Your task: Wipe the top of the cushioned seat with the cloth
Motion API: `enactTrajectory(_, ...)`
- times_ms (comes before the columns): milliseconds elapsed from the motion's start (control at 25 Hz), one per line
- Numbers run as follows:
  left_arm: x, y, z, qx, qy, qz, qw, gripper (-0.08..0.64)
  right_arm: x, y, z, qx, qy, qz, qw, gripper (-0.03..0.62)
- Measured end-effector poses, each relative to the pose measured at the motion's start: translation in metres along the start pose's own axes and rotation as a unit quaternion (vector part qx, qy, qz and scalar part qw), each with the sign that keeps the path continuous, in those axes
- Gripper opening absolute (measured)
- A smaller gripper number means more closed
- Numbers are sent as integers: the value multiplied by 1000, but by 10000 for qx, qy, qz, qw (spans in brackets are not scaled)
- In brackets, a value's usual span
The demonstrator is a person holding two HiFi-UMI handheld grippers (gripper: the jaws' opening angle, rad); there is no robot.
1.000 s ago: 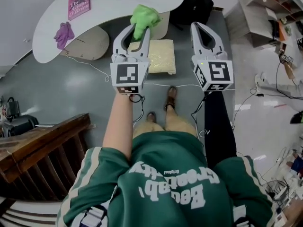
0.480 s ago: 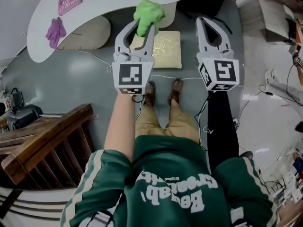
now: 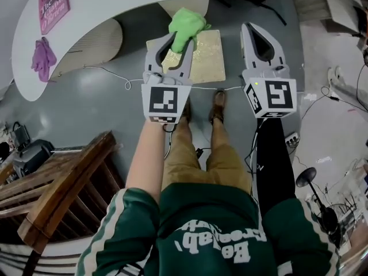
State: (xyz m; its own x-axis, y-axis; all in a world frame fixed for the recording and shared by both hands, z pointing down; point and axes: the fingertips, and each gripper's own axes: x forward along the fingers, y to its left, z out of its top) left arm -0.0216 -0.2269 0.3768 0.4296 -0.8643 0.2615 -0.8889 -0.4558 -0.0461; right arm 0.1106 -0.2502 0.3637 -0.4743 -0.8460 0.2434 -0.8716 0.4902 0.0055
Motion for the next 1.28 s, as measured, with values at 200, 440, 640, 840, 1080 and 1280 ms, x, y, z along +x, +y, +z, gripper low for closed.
enactTrajectory(200, 31, -4, -42, -102, 204, -250, 9994, 140, 17, -7, -36, 76, 205, -117, 9997, 8)
enactTrajectory(440, 58, -21, -94, -342, 540, -475, 9968, 140, 27, -18, -66, 178, 357, -196, 9990, 8)
enactTrajectory(640, 89, -37, -125, -505, 768, -583, 9941, 140, 31, -22, -87, 252, 511, -211, 9982, 8)
enactTrajectory(840, 114, -44, -150, -660, 1009, -625, 9907, 140, 37, -25, -102, 346, 632, -201, 9972, 8)
enactTrajectory(1080, 132, -57, -185, -851, 1396, -704, 9840, 140, 39, -26, -114, 413, 714, -200, 9964, 8)
enactTrajectory(1280, 143, -74, -215, -901, 1711, -857, 9774, 140, 36, -24, -122, 451, 768, -201, 9958, 8)
